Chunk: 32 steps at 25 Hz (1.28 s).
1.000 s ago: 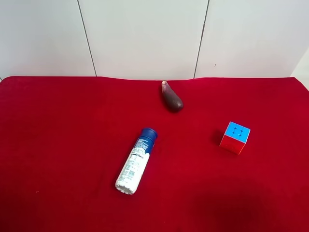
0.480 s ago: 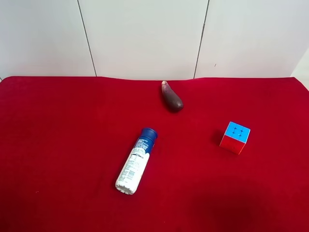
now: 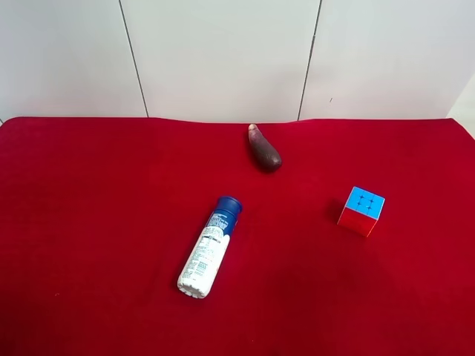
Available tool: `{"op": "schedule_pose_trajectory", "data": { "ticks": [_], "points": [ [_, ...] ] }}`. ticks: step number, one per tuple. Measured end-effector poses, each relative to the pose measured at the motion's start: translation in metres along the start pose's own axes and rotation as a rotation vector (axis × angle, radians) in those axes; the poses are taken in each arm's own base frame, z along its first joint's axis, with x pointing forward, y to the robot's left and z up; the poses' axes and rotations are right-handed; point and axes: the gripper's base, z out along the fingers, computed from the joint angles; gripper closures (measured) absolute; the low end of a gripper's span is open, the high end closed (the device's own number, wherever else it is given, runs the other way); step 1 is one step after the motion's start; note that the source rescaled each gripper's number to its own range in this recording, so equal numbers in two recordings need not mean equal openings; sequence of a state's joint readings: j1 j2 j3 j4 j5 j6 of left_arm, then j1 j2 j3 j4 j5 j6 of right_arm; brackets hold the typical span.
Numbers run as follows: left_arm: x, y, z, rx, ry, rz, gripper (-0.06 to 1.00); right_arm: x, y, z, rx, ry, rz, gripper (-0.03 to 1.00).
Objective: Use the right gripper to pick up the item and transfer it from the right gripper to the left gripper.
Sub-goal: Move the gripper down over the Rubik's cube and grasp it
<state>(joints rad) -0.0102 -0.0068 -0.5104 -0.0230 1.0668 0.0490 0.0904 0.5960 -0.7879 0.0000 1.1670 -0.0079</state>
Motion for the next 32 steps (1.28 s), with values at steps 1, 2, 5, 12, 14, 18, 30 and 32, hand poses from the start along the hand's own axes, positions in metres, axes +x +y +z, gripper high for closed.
{"op": "schedule_pose_trajectory", "data": {
  "ticks": [1, 2, 5, 12, 14, 18, 30, 32],
  "points": [
    [0.000, 0.000, 0.000, 0.000, 0.000, 0.000, -0.06, -0.011, 0.000, 0.004, 0.000, 0.030, -0.011, -0.03],
    [0.000, 0.000, 0.000, 0.000, 0.000, 0.000, -0.06, -0.020, 0.000, 0.007, -0.001, 0.049, -0.020, -0.03],
    [0.000, 0.000, 0.000, 0.000, 0.000, 0.000, -0.06, -0.046, 0.000, 0.029, -0.006, 0.145, -0.061, -0.03],
    [0.000, 0.000, 0.000, 0.000, 0.000, -0.002, -0.06, -0.090, -0.001, 0.093, -0.045, 0.347, -0.237, -0.03],
    [0.000, 0.000, 0.000, 0.000, 0.000, -0.002, -0.06, -0.099, -0.001, 0.113, -0.059, 0.398, -0.274, -0.03],
    [0.000, 0.000, 0.000, 0.000, 0.000, -0.002, -0.06, -0.114, -0.001, 0.152, -0.088, 0.458, -0.359, -0.03],
    [0.000, 0.000, 0.000, 0.000, 0.000, -0.002, -0.06, -0.104, 0.034, 0.254, -0.266, 0.605, -0.663, -0.03],
    [0.000, 0.000, 0.000, 0.000, 0.000, -0.002, -0.06, -0.104, 0.039, 0.261, -0.257, 0.582, -0.732, -0.03]
  ]
}}
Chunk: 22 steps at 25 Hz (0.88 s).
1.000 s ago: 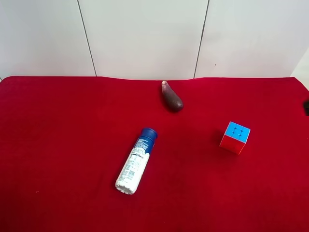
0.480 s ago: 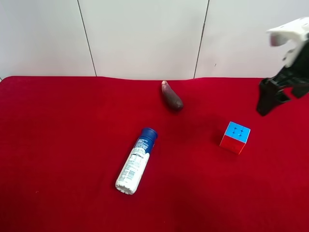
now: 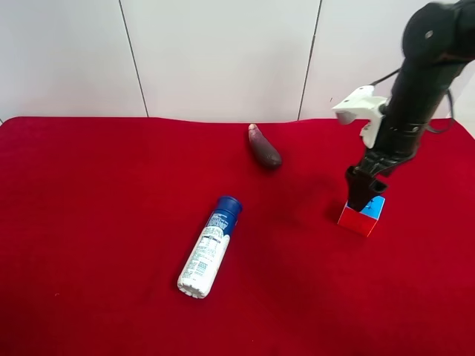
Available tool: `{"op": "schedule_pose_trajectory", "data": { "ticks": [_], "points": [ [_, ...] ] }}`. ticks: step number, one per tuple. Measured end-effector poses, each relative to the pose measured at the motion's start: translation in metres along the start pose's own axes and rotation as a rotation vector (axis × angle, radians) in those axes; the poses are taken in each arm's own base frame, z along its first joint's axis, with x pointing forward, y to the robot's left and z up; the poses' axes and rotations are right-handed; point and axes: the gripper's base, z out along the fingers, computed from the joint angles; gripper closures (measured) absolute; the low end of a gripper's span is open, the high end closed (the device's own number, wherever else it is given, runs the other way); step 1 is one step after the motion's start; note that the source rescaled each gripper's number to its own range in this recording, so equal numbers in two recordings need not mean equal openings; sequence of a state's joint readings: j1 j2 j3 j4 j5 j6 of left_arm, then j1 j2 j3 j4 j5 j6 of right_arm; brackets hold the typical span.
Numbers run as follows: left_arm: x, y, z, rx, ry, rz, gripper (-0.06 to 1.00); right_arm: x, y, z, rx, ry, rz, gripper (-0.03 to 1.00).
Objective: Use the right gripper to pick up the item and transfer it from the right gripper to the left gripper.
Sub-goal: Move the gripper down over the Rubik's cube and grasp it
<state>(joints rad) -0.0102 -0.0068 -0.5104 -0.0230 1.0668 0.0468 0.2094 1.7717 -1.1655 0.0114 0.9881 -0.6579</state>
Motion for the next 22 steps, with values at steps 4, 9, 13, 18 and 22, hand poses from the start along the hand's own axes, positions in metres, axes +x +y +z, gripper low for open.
{"op": "schedule_pose_trajectory", "data": {
  "ticks": [4, 9, 13, 18, 22],
  "points": [
    [0.000, 0.000, 0.000, 0.000, 0.000, -0.001, -0.06, -0.005, -0.007, 0.012, 0.055, 0.007, -0.077, -0.03],
    [0.000, 0.000, 0.000, -0.001, 0.000, -0.004, -0.06, -0.008, -0.010, 0.031, 0.045, 0.030, -0.132, -0.03],
    [0.000, 0.000, 0.000, -0.001, 0.000, -0.005, -0.06, -0.009, -0.011, 0.044, 0.025, 0.053, -0.146, -0.03],
    [0.000, 0.000, 0.000, -0.002, 0.000, -0.007, -0.06, -0.009, -0.011, 0.057, 0.001, 0.080, -0.147, -0.03],
    [0.000, 0.000, 0.000, -0.002, 0.000, -0.008, -0.06, -0.009, -0.011, 0.060, -0.005, 0.088, -0.148, -0.03]
  ]
}}
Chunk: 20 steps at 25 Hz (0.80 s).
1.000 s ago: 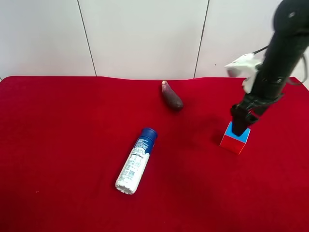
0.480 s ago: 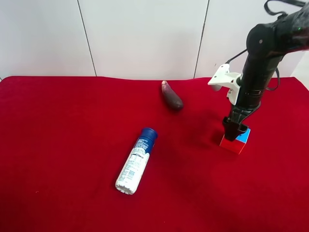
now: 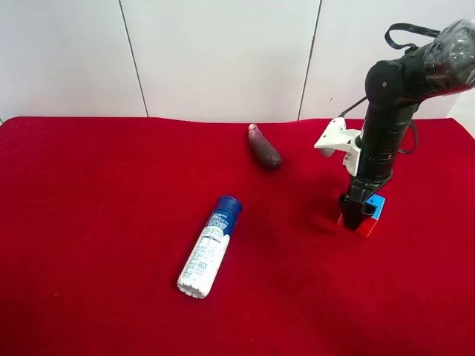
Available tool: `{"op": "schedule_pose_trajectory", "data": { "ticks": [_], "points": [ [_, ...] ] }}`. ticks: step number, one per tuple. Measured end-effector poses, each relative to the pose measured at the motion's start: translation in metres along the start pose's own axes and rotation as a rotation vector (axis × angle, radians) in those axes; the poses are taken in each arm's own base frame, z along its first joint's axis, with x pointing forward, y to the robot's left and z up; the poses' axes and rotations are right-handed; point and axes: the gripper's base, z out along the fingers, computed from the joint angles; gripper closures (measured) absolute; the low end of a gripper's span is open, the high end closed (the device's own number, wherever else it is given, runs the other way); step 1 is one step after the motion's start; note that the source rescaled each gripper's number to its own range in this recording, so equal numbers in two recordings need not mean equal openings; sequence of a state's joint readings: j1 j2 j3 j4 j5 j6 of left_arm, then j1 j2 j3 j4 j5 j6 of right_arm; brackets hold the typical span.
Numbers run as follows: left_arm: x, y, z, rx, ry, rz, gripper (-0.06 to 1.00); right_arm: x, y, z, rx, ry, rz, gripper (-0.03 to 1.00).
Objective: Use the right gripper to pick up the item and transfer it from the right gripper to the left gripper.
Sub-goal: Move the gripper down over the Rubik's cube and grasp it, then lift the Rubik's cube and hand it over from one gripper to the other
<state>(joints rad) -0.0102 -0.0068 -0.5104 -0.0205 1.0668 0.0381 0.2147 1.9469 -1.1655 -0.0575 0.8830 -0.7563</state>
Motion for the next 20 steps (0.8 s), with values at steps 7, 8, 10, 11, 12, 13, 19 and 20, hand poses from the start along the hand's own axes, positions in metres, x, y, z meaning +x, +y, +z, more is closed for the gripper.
{"op": "schedule_pose_trajectory", "data": {
  "ticks": [7, 8, 10, 11, 12, 13, 19, 20],
  "points": [
    [0.0000, 0.0000, 0.0000, 0.000, 0.000, 0.000, -0.06, 0.0015, 0.0014, 0.0000, -0.016, 0.017, 0.000, 0.35],
    [0.0000, 0.0000, 0.0000, 0.000, 0.000, 0.000, -0.06, 0.0015, 0.0014, 0.0000, -0.016, 0.017, 0.000, 0.44],
    [0.0000, 0.0000, 0.0000, 0.000, 0.000, 0.000, -0.06, 0.0017, 0.0016, 0.0000, -0.017, 0.018, 0.000, 0.66],
    [0.0000, 0.0000, 0.0000, 0.000, 0.000, 0.000, -0.06, 0.0017, 0.0016, 0.0000, -0.018, 0.019, 0.000, 0.75],
    [0.0000, 0.0000, 0.0000, 0.000, 0.000, 0.000, -0.06, 0.0018, 0.0015, 0.0000, -0.017, 0.020, -0.001, 0.85],
    [0.0000, 0.0000, 0.0000, 0.000, 0.000, 0.000, -0.06, 0.0019, 0.0015, 0.0000, -0.016, 0.021, -0.002, 0.94],
    [0.0000, 0.0000, 0.0000, 0.000, 0.000, -0.002, -0.06, 0.0021, 0.0013, 0.0000, -0.014, 0.023, -0.004, 0.97],
    [0.0000, 0.0000, 0.0000, 0.000, 0.000, -0.002, -0.06, 0.0021, 0.0013, 0.0000, -0.014, 0.023, -0.004, 0.97]
  ]
}}
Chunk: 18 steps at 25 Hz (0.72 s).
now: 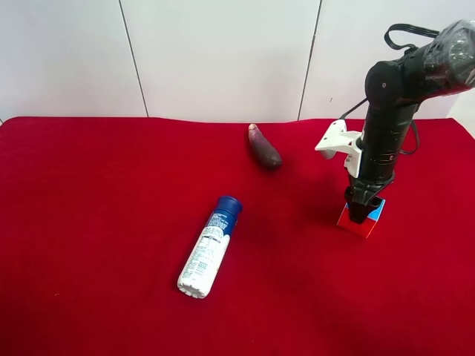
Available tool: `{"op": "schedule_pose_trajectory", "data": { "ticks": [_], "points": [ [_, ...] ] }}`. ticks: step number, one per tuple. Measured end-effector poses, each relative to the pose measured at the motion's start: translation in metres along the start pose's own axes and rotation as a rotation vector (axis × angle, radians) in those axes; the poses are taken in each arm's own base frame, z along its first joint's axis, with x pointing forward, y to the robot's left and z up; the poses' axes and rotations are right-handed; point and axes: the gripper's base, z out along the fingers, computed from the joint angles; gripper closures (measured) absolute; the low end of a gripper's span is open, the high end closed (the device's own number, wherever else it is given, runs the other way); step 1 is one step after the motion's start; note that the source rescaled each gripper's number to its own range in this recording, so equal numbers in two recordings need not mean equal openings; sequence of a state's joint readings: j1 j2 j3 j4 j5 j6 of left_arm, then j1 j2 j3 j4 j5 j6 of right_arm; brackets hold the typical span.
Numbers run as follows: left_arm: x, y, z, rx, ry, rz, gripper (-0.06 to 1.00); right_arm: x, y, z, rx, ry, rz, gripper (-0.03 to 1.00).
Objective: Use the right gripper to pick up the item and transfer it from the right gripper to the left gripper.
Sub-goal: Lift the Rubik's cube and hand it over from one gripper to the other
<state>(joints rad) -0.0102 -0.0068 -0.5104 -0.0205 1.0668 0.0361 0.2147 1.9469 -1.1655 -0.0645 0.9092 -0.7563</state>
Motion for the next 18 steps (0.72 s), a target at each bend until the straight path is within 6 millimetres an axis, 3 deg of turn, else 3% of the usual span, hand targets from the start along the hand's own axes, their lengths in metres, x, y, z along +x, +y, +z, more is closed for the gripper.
{"op": "schedule_pose_trajectory", "data": {
  "ticks": [6, 11, 12, 18],
  "points": [
    [0.000, 0.000, 0.000, 0.000, 0.000, -0.001, -0.06, 0.001, 0.000, -0.006, 0.010, -0.009, 0.001, 0.97],
    [0.000, 0.000, 0.000, 0.000, 0.000, -0.001, -0.06, 0.004, 0.004, -0.042, 0.065, -0.100, 0.024, 0.97],
    [0.000, 0.000, 0.000, 0.000, 0.000, -0.001, -0.06, 0.005, 0.008, -0.056, 0.074, -0.148, 0.044, 0.97],
    [0.000, 0.000, 0.000, 0.000, 0.000, -0.001, -0.06, 0.000, 0.032, -0.096, 0.122, -0.260, -0.001, 0.97]
  ]
}}
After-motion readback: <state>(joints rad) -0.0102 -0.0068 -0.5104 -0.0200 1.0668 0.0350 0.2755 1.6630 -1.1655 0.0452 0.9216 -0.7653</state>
